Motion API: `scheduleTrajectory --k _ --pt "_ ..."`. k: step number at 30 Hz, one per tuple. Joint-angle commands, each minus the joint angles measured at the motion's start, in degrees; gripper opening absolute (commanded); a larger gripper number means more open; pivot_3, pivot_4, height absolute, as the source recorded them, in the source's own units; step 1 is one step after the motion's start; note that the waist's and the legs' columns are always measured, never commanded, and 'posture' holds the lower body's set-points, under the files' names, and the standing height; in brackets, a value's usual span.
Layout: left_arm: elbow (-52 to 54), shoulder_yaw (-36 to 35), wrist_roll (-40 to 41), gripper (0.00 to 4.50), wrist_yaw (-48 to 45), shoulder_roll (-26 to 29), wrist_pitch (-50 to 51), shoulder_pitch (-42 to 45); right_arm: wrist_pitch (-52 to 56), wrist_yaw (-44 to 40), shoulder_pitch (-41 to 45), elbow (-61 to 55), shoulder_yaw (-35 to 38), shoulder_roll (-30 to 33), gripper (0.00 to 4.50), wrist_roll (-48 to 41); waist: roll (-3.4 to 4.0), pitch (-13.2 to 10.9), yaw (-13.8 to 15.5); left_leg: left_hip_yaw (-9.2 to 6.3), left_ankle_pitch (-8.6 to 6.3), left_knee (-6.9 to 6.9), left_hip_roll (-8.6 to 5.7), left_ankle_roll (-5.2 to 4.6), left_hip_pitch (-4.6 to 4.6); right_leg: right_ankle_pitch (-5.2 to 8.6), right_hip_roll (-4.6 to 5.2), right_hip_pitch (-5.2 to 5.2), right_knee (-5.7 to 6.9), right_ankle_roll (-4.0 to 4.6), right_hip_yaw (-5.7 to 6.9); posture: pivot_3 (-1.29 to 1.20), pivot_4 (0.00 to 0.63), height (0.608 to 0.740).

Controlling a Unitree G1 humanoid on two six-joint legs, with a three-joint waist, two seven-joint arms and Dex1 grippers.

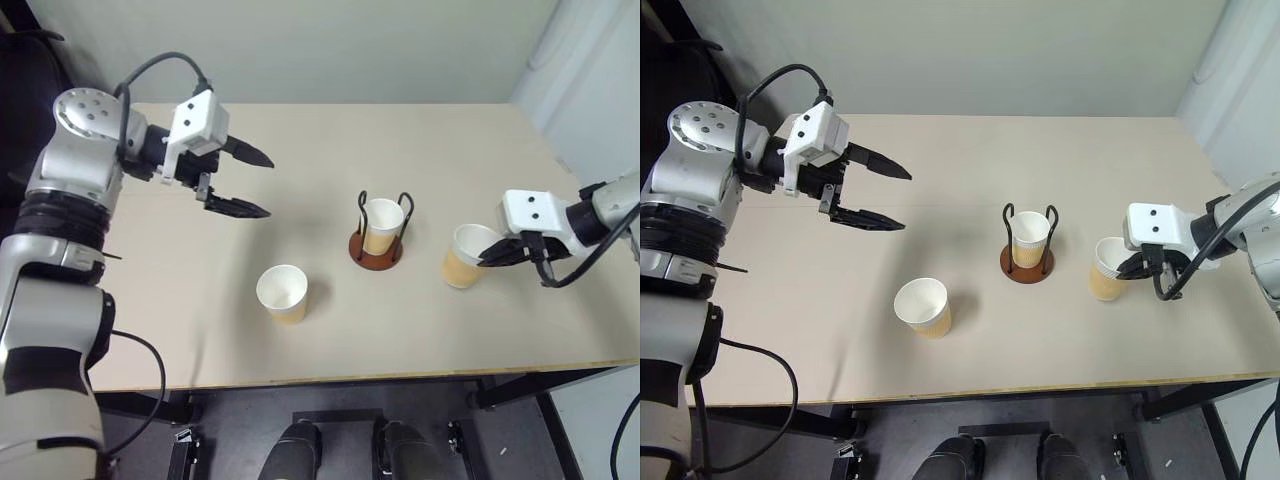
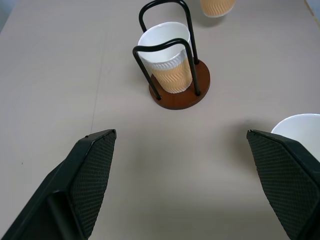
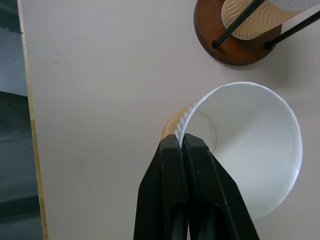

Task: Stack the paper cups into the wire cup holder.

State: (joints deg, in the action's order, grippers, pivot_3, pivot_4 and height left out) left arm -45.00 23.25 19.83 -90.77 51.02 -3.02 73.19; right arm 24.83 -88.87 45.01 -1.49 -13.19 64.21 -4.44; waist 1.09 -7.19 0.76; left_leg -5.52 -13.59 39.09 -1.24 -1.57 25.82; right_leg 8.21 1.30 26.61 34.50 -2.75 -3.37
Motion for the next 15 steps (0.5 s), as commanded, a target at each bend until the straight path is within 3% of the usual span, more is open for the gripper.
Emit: scheduleTrajectory --k 1,9,15 --pt "-0.08 -1.8 -0.21 4.5 -1.73 0.43 -1.22 2.21 0.29 0.72 4.68 1.38 2.76 0.42 0.02 -0.35 0.0 0.0 -0.05 0.0 0.01 0.0 -0.01 0.0 0.0 0.0 0.0 0.0 0.01 0.0 0.0 0.0 0.15 0.74" --pt "-1.11 -1.65 0.25 4.5 -1.73 -0.05 -1.64 2.87 1.26 1.67 19.81 7.43 0.68 -5.59 0.02 0.66 -0.01 0.01 -0.31 -0.01 0.15 -0.02 0.03 0.03 -0.03 0.0 -0.02 0.14 0.28 0.12 0.01 0.0 0.15 0.74" --pt "-2.14 -1.49 0.15 4.5 -1.73 -0.65 -2.01 3.3 2.49 2.23 26.33 9.94 0.12 -10.15 0.02 1.03 0.0 0.0 -0.29 -0.04 0.21 -0.02 0.01 0.08 0.09 0.0 0.0 0.31 0.41 0.17 0.04 0.0 0.15 0.74"
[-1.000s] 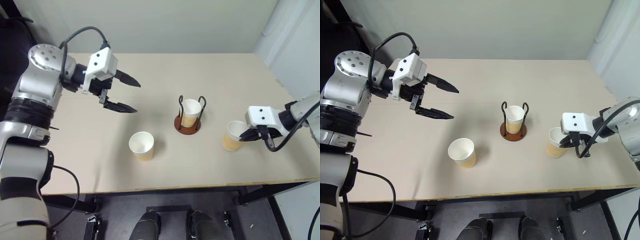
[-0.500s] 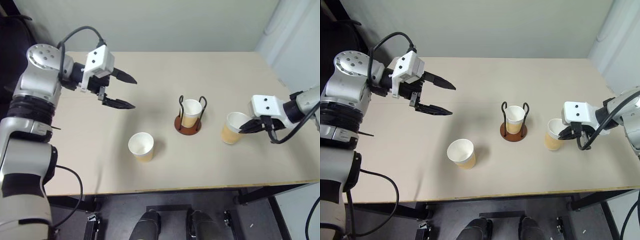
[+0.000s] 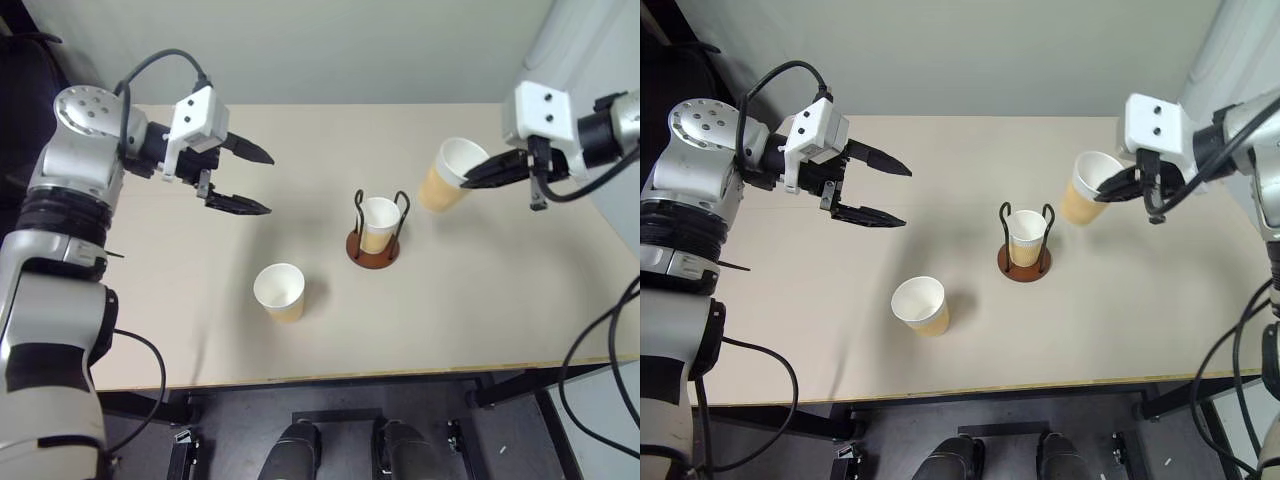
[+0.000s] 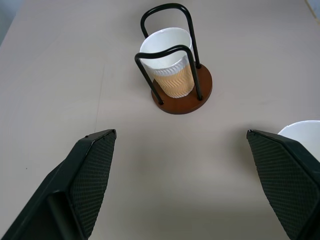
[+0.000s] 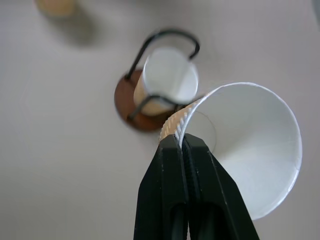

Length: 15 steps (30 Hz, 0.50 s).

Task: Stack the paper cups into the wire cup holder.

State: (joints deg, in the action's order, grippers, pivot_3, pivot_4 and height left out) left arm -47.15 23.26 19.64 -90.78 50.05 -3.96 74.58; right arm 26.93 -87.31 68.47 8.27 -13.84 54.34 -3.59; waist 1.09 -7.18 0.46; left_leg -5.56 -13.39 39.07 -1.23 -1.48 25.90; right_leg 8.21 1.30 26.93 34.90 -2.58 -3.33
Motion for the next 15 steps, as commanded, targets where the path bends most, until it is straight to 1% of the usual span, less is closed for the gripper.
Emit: scheduleTrajectory --k 1,4,8,15 --pt "-0.19 -1.45 0.31 4.5 -1.72 0.24 -1.15 2.0 0.48 0.96 3.69 0.57 0.74 -1.03 0.02 0.18 0.0 0.0 0.06 -0.01 0.0 -0.01 -0.02 0.0 0.0 0.01 -0.01 0.01 -0.01 0.02 0.04 0.0 0.15 0.74" --pt "-0.61 -1.52 0.21 4.5 -1.72 -0.02 -1.11 2.38 0.41 2.28 6.3 1.73 0.46 -4.69 0.02 -0.07 0.0 0.0 -0.09 -0.01 0.0 -0.04 -0.04 0.01 0.04 0.02 0.0 0.06 -0.01 0.03 0.04 0.0 0.15 0.74" --pt "-0.56 -1.63 0.26 4.5 -1.72 0.02 -0.95 2.41 0.23 3.05 6.6 1.9 -0.21 -8.14 0.02 -0.03 0.0 0.0 -0.14 -0.07 0.02 -0.04 0.02 0.04 0.06 0.04 0.01 0.1 0.01 0.07 0.03 0.0 0.15 0.74" --pt "0.48 -1.67 0.57 4.5 -1.72 0.83 -0.6 1.83 -3.3 3.9 5.76 4.41 -2.03 -11.0 0.02 1.94 -0.01 0.01 -0.09 -0.05 0.05 -0.05 -0.03 0.09 0.11 0.05 0.01 0.16 0.03 0.11 0.09 0.0 0.15 0.74"
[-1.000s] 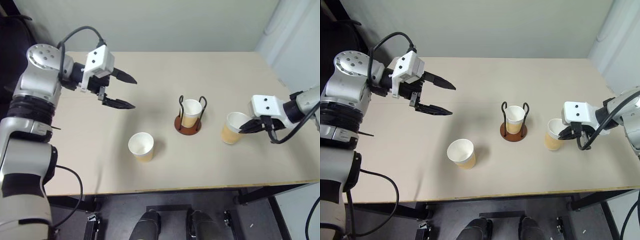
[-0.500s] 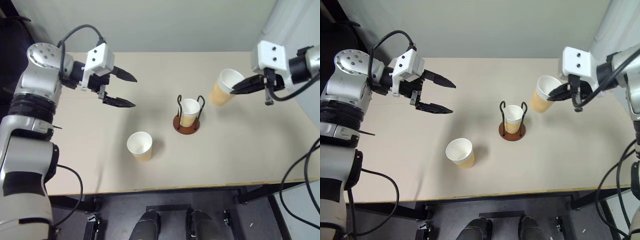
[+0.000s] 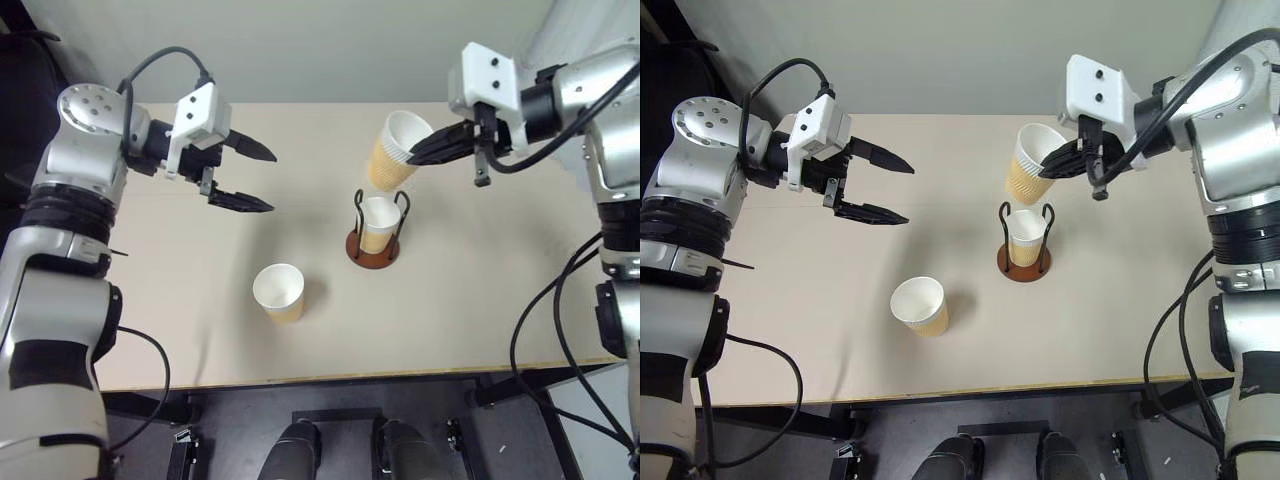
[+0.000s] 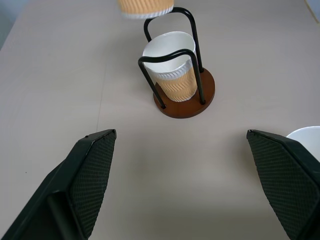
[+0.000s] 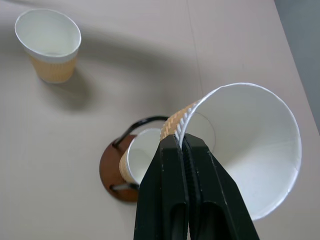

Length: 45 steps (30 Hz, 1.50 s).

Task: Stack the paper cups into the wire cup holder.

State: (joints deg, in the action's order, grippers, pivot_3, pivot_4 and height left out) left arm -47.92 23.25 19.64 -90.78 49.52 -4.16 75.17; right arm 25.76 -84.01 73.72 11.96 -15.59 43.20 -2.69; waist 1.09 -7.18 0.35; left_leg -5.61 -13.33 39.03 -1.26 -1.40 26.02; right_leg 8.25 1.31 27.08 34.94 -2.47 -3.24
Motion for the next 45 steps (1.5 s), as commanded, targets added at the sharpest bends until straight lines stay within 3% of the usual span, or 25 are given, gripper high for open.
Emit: scheduleTrajectory --k 1,45 --pt "1.49 -1.69 0.64 4.5 -1.72 1.52 -0.32 1.12 -2.63 0.59 0.3 0.99 -0.57 0.06 0.02 1.26 0.0 0.0 0.03 -0.06 0.0 0.02 0.03 0.01 0.0 -0.01 0.04 -0.01 -0.01 -0.01 -0.03 0.0 0.15 0.74" --pt "9.84 -4.1 3.67 4.5 -1.72 4.46 5.28 -3.58 -15.17 -0.74 -3.73 5.43 -6.33 -3.52 0.02 8.66 0.0 0.0 -0.23 -0.1 0.29 -0.01 0.25 0.29 -0.02 -0.27 -0.13 0.03 0.07 0.3 0.09 0.0 0.15 0.74"
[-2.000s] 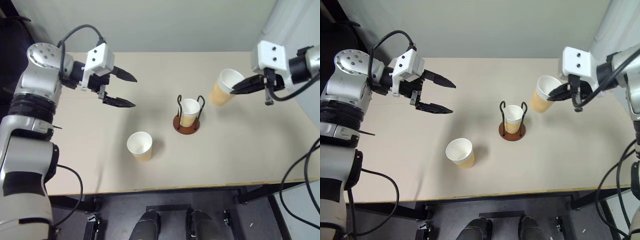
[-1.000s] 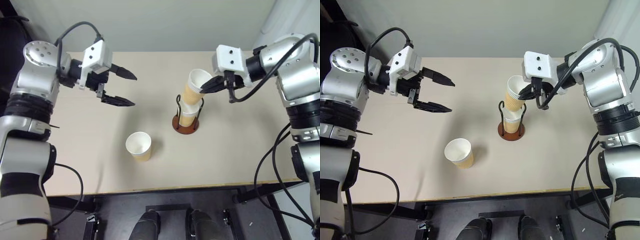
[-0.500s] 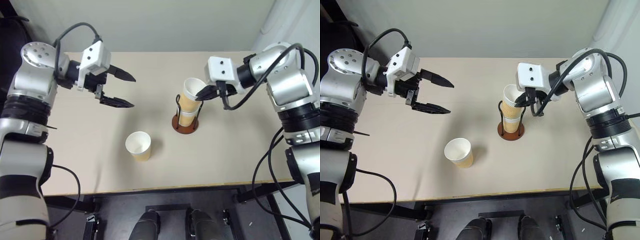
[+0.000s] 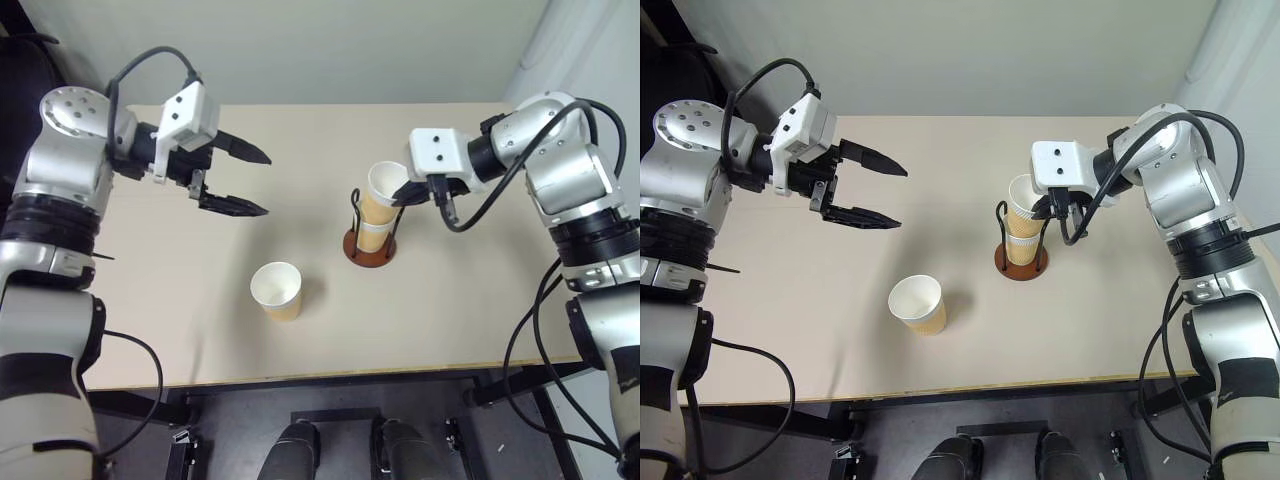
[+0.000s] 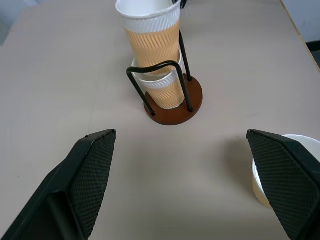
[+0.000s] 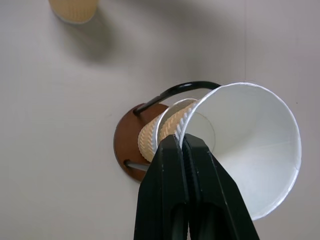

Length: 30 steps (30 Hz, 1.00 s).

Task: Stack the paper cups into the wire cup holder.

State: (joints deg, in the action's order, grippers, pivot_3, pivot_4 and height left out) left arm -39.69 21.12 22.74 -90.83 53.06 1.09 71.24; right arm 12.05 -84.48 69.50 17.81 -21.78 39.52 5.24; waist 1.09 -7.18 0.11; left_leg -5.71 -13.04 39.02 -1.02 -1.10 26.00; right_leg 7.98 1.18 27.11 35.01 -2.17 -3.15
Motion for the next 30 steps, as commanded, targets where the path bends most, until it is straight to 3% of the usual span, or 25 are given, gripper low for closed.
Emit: scheduleTrajectory --k 1,4,15,22,30 --pt "1.61 -2.03 0.5 4.5 -1.67 0.88 0.02 0.31 -1.79 -0.23 0.49 -0.3 -0.21 0.07 0.02 0.98 0.0 0.0 0.0 0.0 0.0 0.0 0.01 0.0 0.0 0.0 0.0 0.0 0.0 0.0 -0.01 0.0 0.15 0.74" --pt "1.58 -2.22 0.37 4.5 -1.67 0.71 0.09 0.19 -2.22 0.77 0.69 0.36 -0.39 -0.8 0.02 1.87 0.0 0.0 -0.04 0.01 0.0 0.0 0.0 0.0 0.0 -0.01 0.0 0.0 0.0 0.01 -0.01 0.0 0.15 0.74" --pt "1.84 -2.8 0.18 4.5 -1.67 0.14 0.84 0.17 5.73 2.27 1.41 -1.31 4.61 -3.48 3.67 -2.76 0.0 0.0 -0.03 0.0 0.03 0.0 0.01 0.02 0.01 -0.04 -0.01 0.01 -0.01 0.05 0.0 0.0 0.15 0.74" --pt "7.35 -3.98 0.4 4.5 -1.67 0.77 2.21 -1.37 25.39 0.68 -3.48 -17.24 12.35 2.44 3.67 -14.52 -0.01 0.0 0.14 0.02 0.18 -0.05 -0.01 0.27 0.05 0.01 -0.01 -0.04 -0.09 0.12 0.03 0.0 0.15 0.74" --pt "17.14 7.66 0.72 4.5 -1.67 7.94 0.44 -3.05 35.12 2.47 -9.38 -29.02 17.29 12.6 3.67 -21.82 0.0 0.0 0.06 0.1 0.14 -0.06 0.01 0.19 -0.03 0.05 -0.02 -0.02 -0.03 0.07 -0.04 0.0 0.15 0.74"
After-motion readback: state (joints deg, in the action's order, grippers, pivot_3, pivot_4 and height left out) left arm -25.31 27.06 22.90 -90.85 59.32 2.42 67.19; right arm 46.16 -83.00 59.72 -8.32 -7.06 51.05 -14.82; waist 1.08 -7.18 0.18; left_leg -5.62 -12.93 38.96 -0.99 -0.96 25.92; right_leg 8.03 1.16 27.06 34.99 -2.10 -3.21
